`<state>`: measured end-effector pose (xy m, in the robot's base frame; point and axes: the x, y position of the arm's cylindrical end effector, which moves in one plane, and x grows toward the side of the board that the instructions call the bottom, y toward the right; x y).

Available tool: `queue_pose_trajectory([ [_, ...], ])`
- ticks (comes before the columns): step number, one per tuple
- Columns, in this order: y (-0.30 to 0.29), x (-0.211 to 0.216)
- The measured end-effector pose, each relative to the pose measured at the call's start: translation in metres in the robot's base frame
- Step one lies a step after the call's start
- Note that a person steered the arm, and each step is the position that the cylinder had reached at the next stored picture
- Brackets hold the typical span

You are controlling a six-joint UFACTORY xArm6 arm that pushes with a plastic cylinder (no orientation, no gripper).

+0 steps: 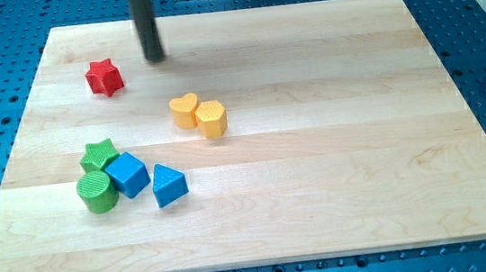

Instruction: Move the red star to the center left side of the board

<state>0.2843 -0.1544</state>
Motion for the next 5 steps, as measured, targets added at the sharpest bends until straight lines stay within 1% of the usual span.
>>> queue_pose_trajectory([
  [1, -0.024, 0.1],
  [2, -0.01, 0.095],
  [3, -0.012, 0.036],
  [4, -0.072, 0.036],
  [5, -0.084, 0.07],
])
